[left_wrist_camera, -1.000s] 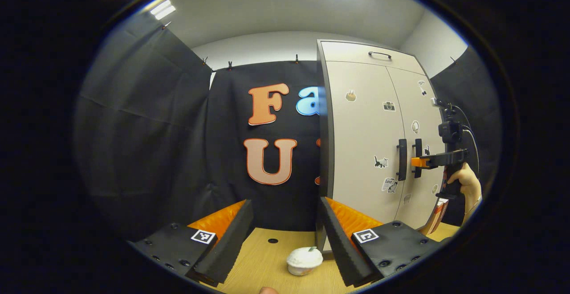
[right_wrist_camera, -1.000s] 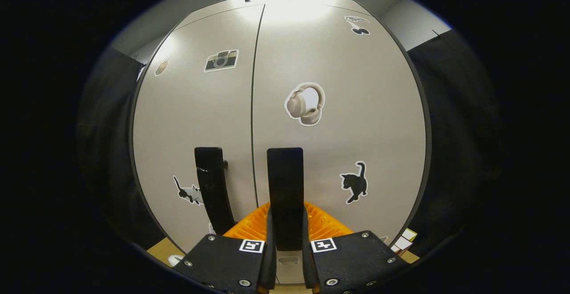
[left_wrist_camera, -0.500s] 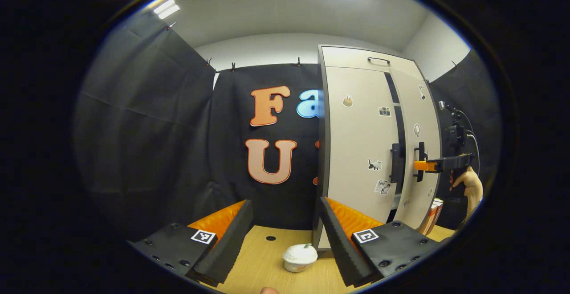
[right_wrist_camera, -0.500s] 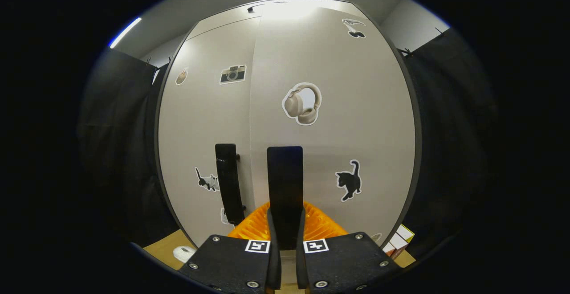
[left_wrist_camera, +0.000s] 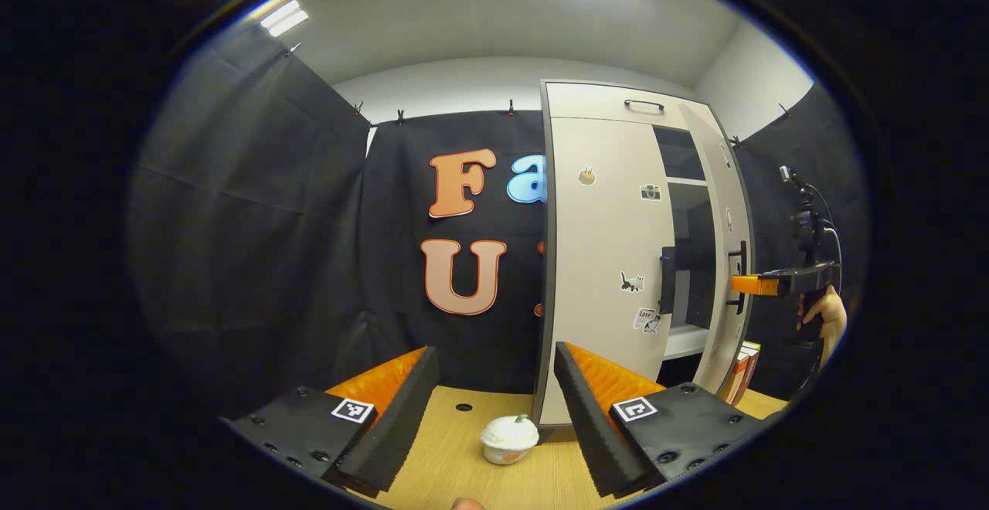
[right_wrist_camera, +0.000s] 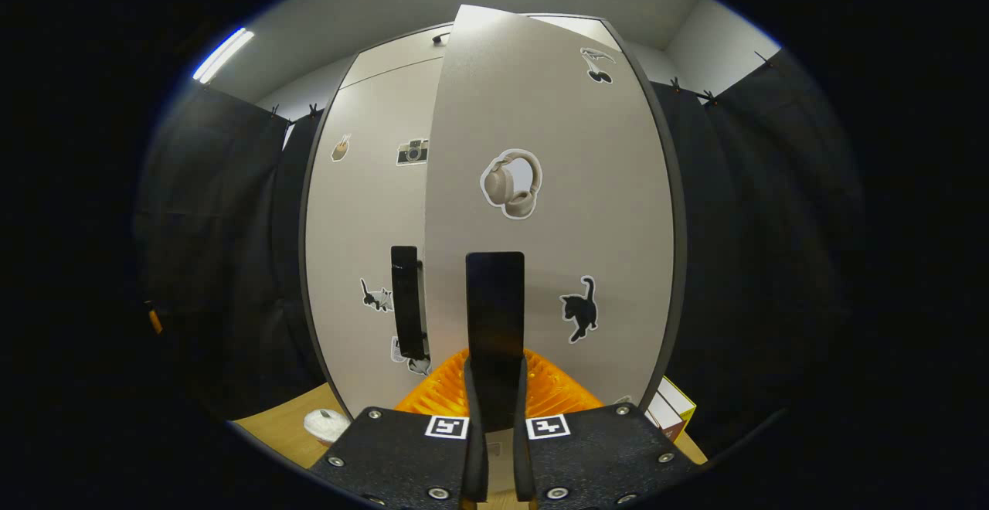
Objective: Open the right door of the double-door shoe cabinet with the right hand, and open the left door with the left hand.
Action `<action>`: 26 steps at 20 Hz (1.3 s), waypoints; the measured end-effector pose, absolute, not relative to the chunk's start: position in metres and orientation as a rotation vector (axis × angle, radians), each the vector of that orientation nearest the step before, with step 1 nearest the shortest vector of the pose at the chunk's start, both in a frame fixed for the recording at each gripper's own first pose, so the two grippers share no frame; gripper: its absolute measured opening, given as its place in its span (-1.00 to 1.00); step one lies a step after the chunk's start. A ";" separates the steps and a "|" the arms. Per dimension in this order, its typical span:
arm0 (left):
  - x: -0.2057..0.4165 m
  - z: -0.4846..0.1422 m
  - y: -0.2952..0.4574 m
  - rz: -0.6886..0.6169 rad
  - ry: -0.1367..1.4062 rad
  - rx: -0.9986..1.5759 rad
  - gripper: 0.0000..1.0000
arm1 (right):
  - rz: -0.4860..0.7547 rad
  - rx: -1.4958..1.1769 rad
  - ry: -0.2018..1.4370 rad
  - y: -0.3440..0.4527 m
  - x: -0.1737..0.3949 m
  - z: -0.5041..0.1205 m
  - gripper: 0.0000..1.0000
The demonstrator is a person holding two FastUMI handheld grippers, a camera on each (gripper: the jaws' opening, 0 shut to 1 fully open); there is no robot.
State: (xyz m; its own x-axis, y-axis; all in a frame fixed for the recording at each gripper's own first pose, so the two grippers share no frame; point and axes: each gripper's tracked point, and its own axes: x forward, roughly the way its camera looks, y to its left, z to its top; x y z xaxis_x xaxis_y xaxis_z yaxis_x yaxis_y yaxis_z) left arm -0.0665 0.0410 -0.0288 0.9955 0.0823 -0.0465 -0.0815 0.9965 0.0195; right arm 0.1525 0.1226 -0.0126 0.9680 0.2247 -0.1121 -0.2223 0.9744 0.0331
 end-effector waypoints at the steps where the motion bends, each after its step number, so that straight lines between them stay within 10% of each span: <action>1: -0.068 -0.029 0.037 0.077 0.048 0.016 0.92 | 0.226 0.021 0.114 0.121 0.151 -0.012 -0.75; 26: -0.090 -0.041 0.001 0.020 0.075 0.041 0.92 | 0.065 -0.028 0.090 0.056 0.126 -0.007 -0.89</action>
